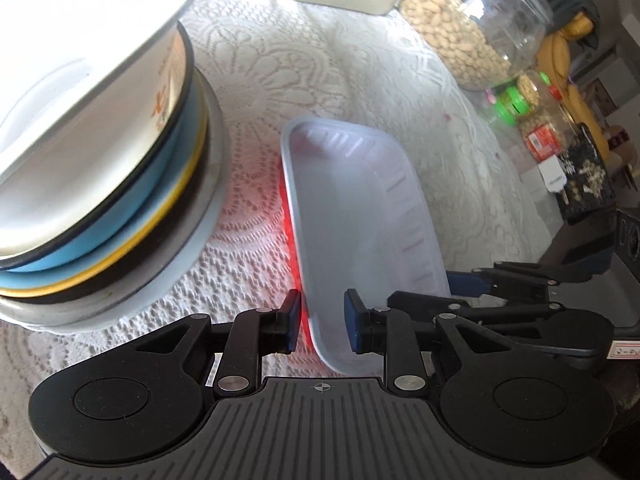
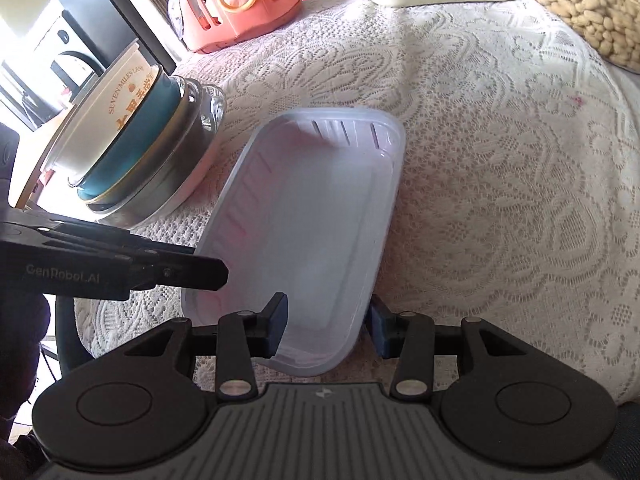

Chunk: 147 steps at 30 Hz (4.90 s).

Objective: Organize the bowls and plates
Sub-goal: 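Move both grippers to the red-and-white rectangular tray rim, then grasp the rectangular tray rim with both grippers and lift it, then carry the tray with both grippers onto the bowl stack and lower it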

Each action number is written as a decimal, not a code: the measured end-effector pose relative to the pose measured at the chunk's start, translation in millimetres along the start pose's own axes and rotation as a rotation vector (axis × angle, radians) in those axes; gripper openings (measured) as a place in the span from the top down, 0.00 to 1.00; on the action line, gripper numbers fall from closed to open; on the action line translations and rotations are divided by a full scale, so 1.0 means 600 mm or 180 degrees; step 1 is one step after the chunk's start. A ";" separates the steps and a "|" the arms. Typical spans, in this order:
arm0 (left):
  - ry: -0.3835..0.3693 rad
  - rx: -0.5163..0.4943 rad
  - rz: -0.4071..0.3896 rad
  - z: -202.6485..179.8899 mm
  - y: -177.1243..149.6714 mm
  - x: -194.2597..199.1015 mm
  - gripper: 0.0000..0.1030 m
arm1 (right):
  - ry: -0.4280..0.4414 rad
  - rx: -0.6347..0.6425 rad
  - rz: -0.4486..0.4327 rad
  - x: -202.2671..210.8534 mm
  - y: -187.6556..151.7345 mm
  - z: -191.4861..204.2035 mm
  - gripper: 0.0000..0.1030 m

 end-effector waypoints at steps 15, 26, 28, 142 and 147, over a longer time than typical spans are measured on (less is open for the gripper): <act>0.0136 -0.0425 -0.0076 -0.055 -0.022 -0.022 0.74 | -0.0159 -0.0622 -0.0278 -0.004 0.024 -0.063 0.58; 0.0182 -0.0660 -0.0124 -0.079 -0.003 -0.051 0.75 | -0.0104 -0.0875 -0.0272 0.016 -0.013 -0.101 0.60; 0.0152 -0.0664 -0.0109 -0.081 -0.001 -0.056 0.75 | -0.0122 -0.0878 -0.0300 0.016 -0.007 -0.108 0.60; -0.0052 0.0452 -0.0825 0.166 0.123 0.318 0.74 | 0.0316 0.0483 -0.0826 0.055 0.284 0.257 0.59; -0.0052 0.0582 -0.0940 0.181 0.132 0.331 0.74 | 0.0296 0.0456 -0.0862 0.062 0.289 0.251 0.59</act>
Point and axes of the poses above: each gripper's, at about its wrist camera, not at the fingertips, and x roughly against the way its jaws point, z to its left, y to its top, the point moved 8 cm from there along -x, roughly the way its jaws point, and after that the axes turned 10 degrees about x, right-handed, at the moved point
